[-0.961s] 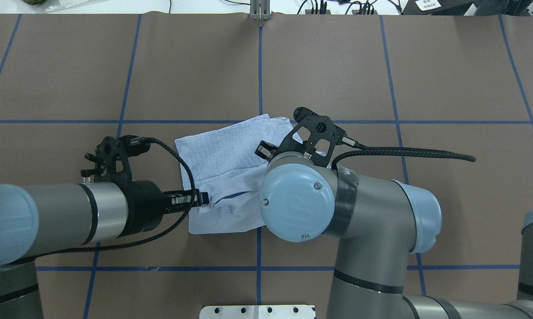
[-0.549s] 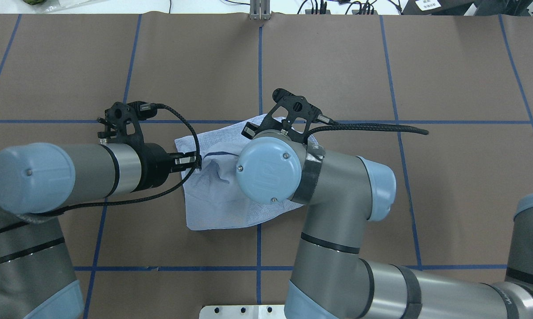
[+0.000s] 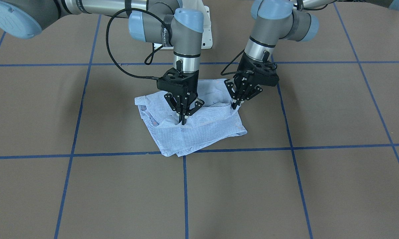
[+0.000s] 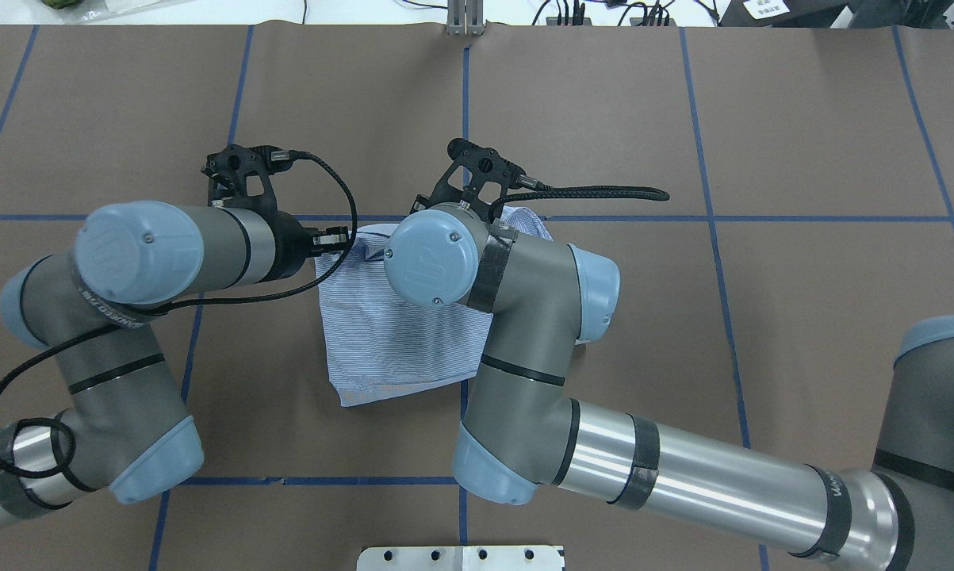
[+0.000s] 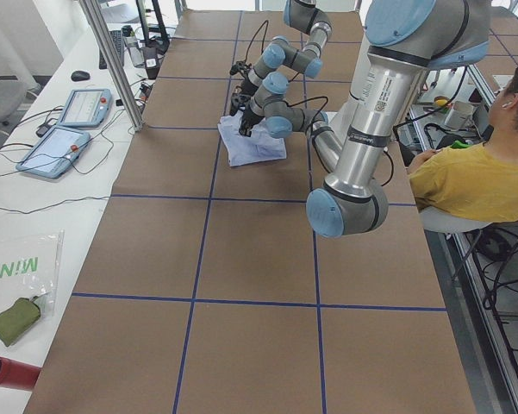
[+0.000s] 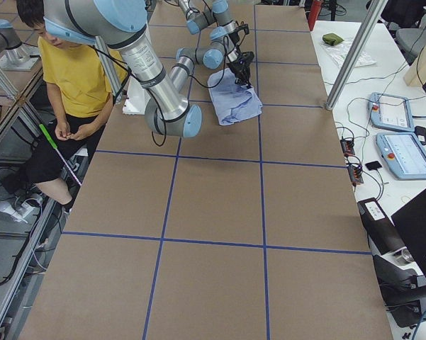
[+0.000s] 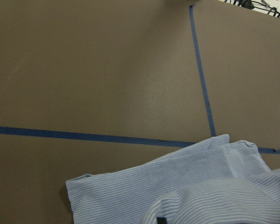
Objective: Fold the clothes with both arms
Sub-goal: 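Fold the near edge over onto the far edge with both grippers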
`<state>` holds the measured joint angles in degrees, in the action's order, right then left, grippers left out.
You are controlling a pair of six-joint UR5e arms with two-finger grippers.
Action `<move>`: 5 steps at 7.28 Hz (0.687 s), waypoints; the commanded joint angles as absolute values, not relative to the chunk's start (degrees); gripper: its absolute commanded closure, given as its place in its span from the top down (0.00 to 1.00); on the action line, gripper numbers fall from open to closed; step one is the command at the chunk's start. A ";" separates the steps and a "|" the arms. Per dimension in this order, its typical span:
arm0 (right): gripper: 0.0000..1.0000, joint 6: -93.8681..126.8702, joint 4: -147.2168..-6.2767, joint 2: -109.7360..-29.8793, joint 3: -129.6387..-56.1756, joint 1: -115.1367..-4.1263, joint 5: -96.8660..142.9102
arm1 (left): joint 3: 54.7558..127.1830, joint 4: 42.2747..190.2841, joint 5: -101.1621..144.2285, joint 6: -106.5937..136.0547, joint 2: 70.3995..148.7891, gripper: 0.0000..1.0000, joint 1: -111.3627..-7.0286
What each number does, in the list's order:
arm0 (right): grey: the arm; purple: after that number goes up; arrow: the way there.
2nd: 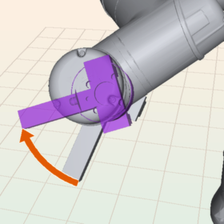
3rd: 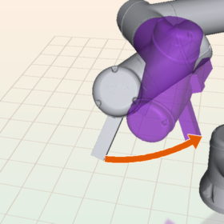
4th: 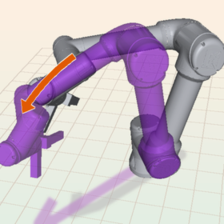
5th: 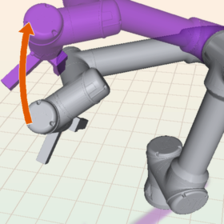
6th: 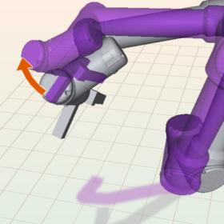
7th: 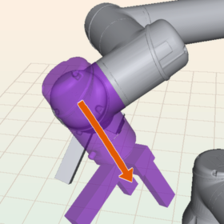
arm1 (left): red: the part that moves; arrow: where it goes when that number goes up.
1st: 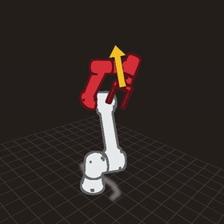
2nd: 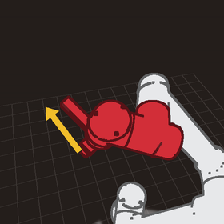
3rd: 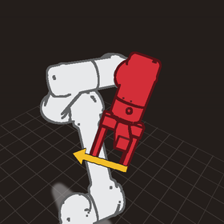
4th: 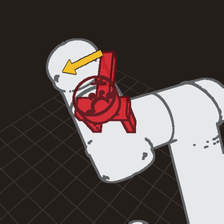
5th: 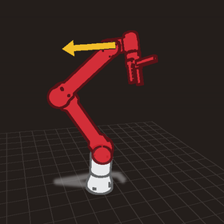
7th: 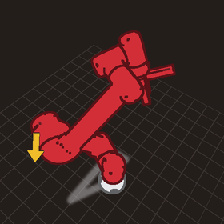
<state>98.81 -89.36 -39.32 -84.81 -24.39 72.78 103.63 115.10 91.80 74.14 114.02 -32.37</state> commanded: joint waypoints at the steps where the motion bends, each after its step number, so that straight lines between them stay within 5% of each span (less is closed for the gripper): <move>1: 0.00 97.21 -88.07 -39.02 -82.10 -24.52 73.12 | 97.58 118.20 91.67 74.00 115.14 0.00 -32.43; 2: 0.00 96.25 -87.72 -39.02 -82.00 -24.61 73.21 | 96.95 118.30 91.67 73.92 115.14 0.00 -32.43; 3: 0.23 96.07 -87.28 -39.02 -81.83 -24.70 73.21 | 97.03 118.39 91.67 73.92 115.14 0.00 -32.52; 4: 0.99 93.80 -86.41 -39.02 -80.70 -24.78 73.21 | 97.12 118.39 91.67 70.87 115.14 0.30 -32.69; 5: 1.00 93.00 -85.53 -38.33 -80.68 -25.57 74.00 | 97.90 118.39 92.02 66.84 114.96 0.99 -34.00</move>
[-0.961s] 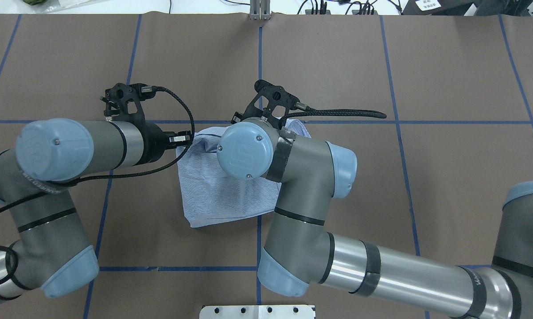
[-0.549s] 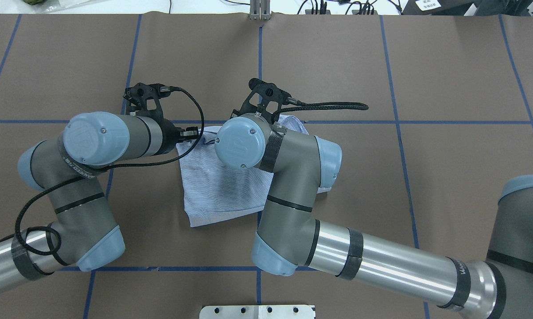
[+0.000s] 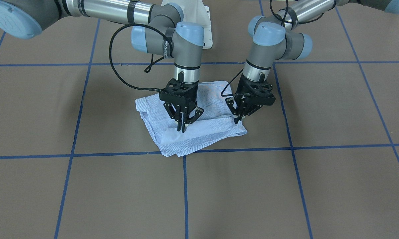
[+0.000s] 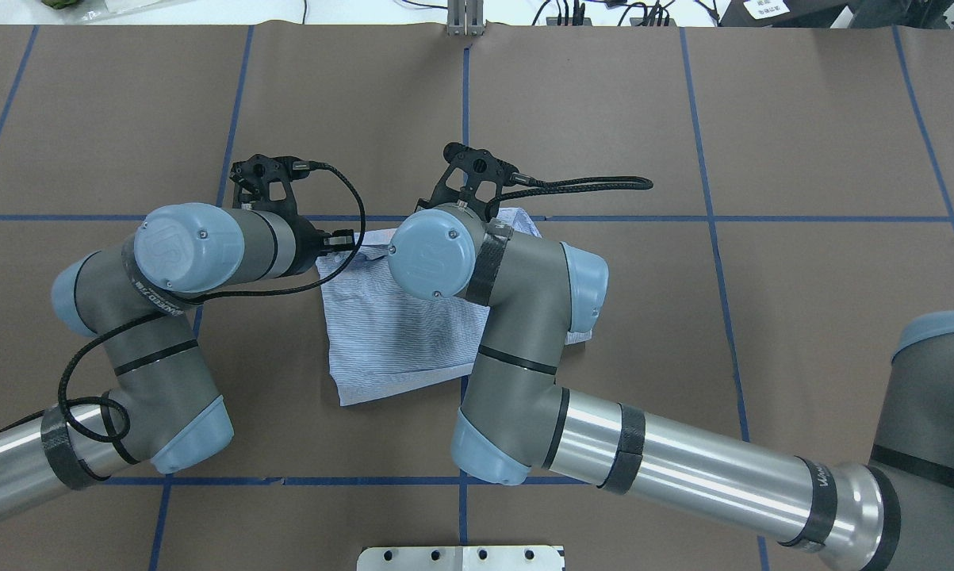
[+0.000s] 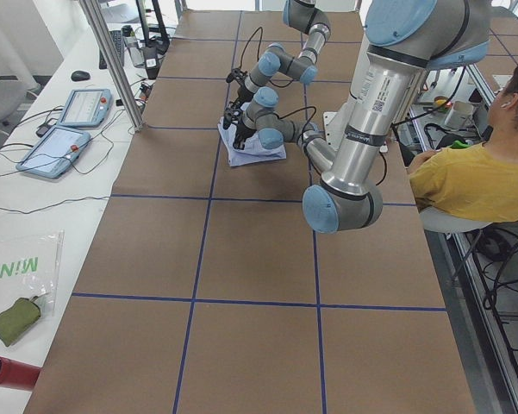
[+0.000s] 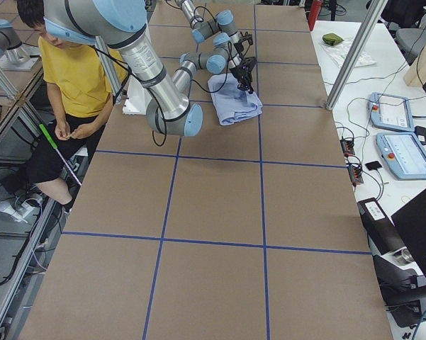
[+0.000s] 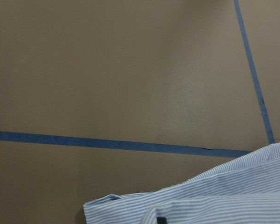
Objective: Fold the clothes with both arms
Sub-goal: 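Release and raise the right gripper away while the left gripper holds the fold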
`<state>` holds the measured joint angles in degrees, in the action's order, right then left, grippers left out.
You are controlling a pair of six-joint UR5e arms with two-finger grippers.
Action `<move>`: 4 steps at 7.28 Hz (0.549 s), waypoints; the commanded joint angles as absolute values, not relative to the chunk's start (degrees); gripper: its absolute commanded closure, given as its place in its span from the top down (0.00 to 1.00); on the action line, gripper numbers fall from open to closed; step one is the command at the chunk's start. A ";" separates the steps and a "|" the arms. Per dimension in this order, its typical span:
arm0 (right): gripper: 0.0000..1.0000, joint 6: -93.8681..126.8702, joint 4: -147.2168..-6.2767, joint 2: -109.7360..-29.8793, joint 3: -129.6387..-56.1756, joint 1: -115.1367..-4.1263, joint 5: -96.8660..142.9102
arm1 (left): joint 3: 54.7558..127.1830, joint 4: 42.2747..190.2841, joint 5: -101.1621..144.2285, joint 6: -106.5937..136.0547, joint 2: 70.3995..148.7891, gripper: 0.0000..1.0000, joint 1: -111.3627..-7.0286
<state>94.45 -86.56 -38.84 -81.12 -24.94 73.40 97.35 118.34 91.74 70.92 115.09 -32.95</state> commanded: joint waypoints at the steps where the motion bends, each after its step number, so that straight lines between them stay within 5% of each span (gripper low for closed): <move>1: 1.00 92.90 -85.60 -36.49 -80.68 -27.06 79.14 | 99.04 118.30 94.54 62.19 114.87 1.00 -35.93; 4: 1.00 91.24 -85.52 -36.56 -78.84 -23.74 78.85 | 100.46 118.21 100.90 56.25 113.39 1.00 -39.02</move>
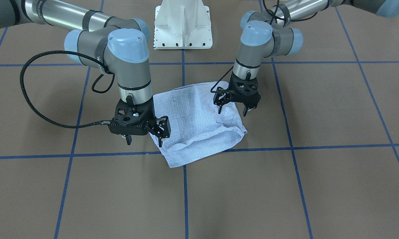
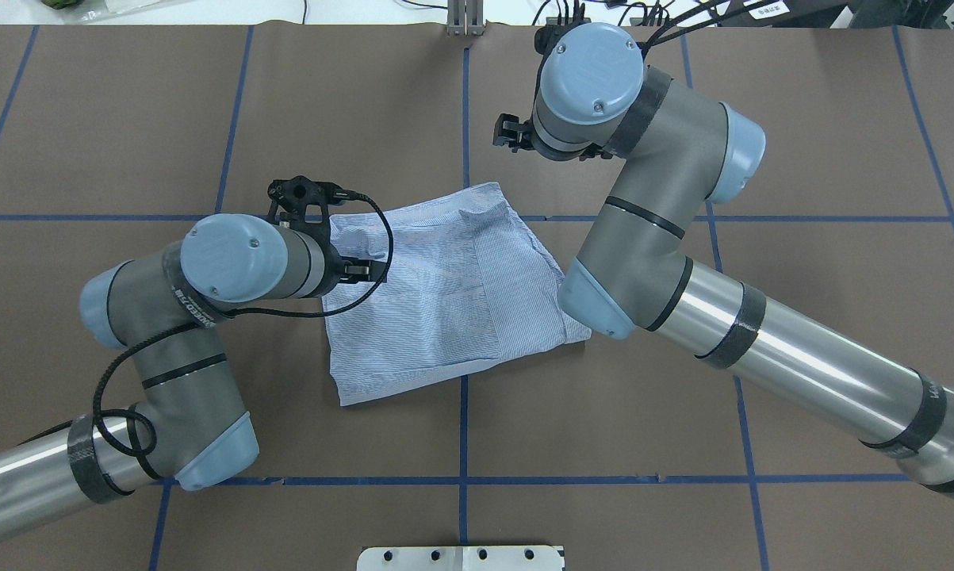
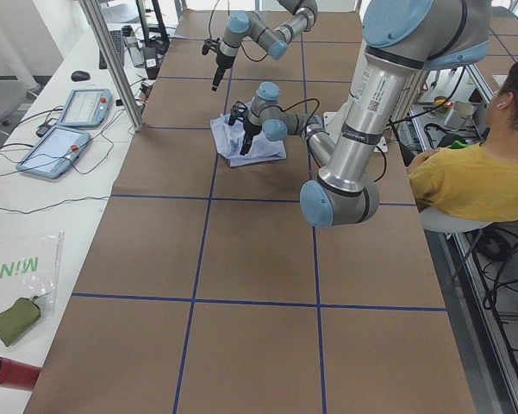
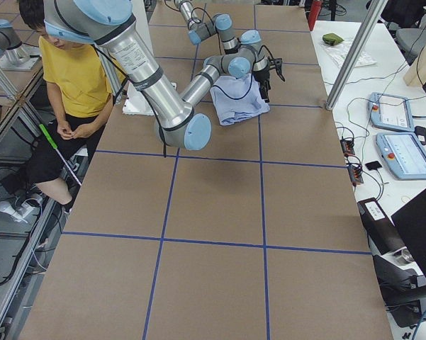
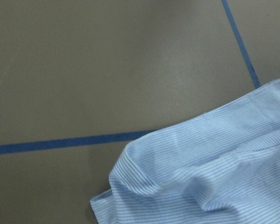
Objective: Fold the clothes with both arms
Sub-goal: 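Raise the left gripper away while the right gripper moves to the near corner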
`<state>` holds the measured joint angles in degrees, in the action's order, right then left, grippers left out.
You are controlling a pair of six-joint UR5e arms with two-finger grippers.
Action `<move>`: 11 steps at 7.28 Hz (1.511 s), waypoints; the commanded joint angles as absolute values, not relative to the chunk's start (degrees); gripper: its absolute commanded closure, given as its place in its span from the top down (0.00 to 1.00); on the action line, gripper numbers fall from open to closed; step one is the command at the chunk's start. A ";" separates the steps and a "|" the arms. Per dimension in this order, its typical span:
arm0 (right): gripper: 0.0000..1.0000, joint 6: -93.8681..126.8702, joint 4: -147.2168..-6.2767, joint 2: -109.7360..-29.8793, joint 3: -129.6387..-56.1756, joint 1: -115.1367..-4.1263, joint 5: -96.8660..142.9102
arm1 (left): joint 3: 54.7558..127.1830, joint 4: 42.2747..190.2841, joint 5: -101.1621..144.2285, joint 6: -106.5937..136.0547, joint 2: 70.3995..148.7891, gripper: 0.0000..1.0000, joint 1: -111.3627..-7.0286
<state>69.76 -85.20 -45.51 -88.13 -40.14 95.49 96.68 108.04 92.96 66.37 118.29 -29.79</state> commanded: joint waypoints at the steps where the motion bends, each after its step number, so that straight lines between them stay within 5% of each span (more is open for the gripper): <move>1: 1.00 69.61 -85.08 -45.79 -88.42 -40.25 95.54 | 90.92 106.70 88.71 67.06 121.27 1.00 -29.44; 4: 1.00 69.61 -84.99 -46.49 -89.12 -40.17 95.45 | 81.59 107.40 88.15 66.19 126.46 1.00 -35.30; 7: 1.00 69.70 -84.99 -46.49 -89.12 -39.82 95.36 | 79.98 108.98 88.59 60.39 127.26 1.00 -40.51; 9: 1.00 70.48 -84.99 -47.63 -89.99 -39.20 95.10 | 85.48 111.53 96.11 59.77 126.92 1.00 -41.04; 11: 1.00 78.33 -85.51 -54.46 -99.62 -32.56 89.69 | 96.55 110.75 99.38 53.66 120.44 1.00 -41.57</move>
<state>72.79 -85.10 -50.58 -94.06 -36.58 93.49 90.43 111.02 96.74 57.71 124.10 -41.19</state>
